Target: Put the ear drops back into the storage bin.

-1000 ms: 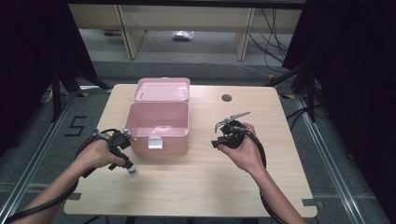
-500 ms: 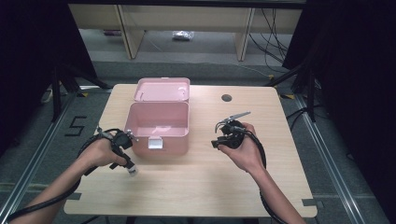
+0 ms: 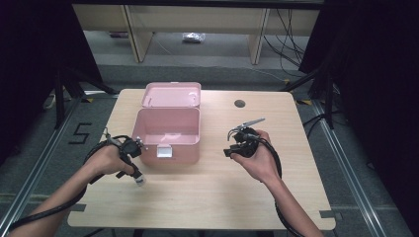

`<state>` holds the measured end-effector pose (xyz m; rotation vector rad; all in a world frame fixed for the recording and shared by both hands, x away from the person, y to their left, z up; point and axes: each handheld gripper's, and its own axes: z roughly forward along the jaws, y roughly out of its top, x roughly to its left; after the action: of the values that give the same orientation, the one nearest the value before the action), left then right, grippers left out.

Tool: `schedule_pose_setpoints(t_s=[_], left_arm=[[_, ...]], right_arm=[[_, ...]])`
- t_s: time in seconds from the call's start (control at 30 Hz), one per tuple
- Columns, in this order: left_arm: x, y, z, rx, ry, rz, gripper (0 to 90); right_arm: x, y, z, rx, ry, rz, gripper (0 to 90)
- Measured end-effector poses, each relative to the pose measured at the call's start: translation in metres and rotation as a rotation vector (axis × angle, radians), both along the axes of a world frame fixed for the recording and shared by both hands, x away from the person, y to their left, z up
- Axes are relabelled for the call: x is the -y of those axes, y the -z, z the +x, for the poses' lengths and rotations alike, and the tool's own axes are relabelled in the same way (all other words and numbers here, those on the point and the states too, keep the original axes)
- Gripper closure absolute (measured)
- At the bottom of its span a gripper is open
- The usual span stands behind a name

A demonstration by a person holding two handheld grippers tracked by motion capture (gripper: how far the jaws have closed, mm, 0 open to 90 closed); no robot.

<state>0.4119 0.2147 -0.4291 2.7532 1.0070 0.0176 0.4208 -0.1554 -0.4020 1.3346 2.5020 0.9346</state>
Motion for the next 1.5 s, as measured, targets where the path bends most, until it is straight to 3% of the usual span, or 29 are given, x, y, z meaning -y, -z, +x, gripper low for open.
schedule_pose_setpoints(t_s=[0.37, 0.67, 1.2, 1.5], left_arm=[[0.000, 0.000, -0.002, 0.014, 0.022, 0.006, 71.3], [-0.004, -0.005, -0.004, 0.035, 0.010, -0.014, 71.5], [-0.010, -0.022, -0.011, 0.056, 0.000, -0.047, 71.5], [-0.014, -0.030, -0.011, 0.049, 0.010, -0.036, 71.5]], right_arm=[[0.001, 0.001, -0.001, -0.005, 0.005, -0.004, 66.7], [0.001, 0.002, 0.000, -0.007, 0.012, 0.000, 66.6], [0.000, 0.006, -0.001, 0.002, 0.005, 0.000, 66.9], [-0.002, 0.010, -0.001, -0.020, 0.007, 0.005, 67.0]])
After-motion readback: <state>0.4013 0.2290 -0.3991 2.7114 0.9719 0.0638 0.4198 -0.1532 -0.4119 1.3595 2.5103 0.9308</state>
